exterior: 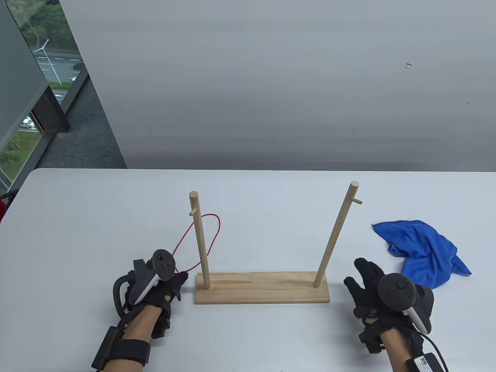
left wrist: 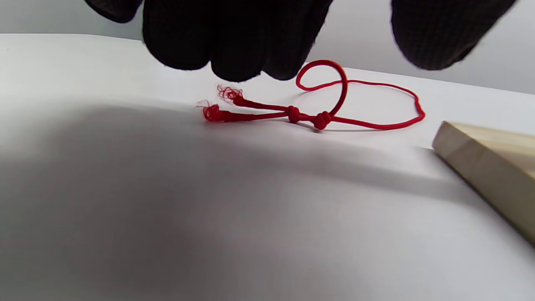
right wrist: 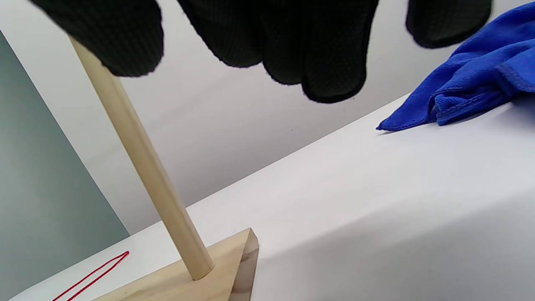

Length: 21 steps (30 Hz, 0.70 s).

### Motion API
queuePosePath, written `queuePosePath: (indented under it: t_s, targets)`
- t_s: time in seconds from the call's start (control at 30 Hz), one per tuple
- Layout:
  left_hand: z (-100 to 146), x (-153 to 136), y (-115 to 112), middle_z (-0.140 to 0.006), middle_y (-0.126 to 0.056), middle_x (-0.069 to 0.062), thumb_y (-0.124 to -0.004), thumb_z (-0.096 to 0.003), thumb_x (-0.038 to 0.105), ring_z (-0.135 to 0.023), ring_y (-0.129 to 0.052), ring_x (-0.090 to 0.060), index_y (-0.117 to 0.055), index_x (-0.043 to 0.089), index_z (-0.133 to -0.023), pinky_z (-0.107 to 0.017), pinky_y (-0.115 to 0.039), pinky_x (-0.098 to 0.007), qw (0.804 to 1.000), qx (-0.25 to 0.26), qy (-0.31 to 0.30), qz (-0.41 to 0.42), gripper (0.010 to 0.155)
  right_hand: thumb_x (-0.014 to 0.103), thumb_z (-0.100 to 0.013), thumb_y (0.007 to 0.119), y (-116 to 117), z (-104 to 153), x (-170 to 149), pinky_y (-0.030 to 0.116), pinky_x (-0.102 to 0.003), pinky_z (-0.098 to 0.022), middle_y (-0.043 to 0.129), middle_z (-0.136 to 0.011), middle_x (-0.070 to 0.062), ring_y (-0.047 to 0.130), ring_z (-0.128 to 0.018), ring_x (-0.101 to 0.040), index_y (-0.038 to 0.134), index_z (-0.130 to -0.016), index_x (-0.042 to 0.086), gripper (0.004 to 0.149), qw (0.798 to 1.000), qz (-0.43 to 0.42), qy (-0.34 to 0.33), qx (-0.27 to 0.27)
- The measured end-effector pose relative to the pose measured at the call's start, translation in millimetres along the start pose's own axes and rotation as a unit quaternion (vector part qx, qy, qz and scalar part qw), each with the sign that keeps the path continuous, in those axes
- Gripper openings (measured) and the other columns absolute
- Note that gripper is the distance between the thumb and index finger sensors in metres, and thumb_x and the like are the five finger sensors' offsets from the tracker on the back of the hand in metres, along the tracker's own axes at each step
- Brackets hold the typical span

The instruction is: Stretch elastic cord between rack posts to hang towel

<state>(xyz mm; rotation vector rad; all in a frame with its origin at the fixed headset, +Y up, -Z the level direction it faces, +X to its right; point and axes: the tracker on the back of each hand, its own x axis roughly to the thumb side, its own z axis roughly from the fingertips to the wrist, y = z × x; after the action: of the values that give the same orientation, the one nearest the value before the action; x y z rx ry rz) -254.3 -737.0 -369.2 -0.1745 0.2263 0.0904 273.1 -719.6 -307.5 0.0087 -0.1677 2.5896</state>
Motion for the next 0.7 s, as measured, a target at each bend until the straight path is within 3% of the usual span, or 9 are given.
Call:
queuePosePath:
  t_s: [0.3,0.7]
  targets:
    - [-16.9,5.2,-9.5,-0.063,-0.099,-0.004,-0.08,-0.0392,0.07,-0.054,-0.093,-0.033,-0.096,0.021,-0.073,-0.064,-0.067,-0.059,0.998,0.023,0.023,-0.052,0.062,0.051,-0.045,0.072,-1.8,0.6,-1.9,0.054,-0.072,-0.057,0.061,-0.098,-0.02,0.077,-0.085,-0.041,0.056,-0.098,0.012,0.067,1.0,0.005,0.011,-0.006]
    - [-21.0,4.4,-10.0,-0.057,-0.1,-0.001,-0.086,-0.0426,0.049,-0.05,-0.094,-0.03,-0.096,0.022,-0.069,-0.063,-0.068,-0.057,0.999,0.037,0.006,-0.036,0.039,0.051,-0.045,0.072,-0.4,0.5,-3.5,0.054,-0.072,-0.057,0.062,-0.098,-0.02,0.078,-0.084,-0.041,0.057,-0.098,0.012,0.067,1.0,0.005,0.016,-0.003]
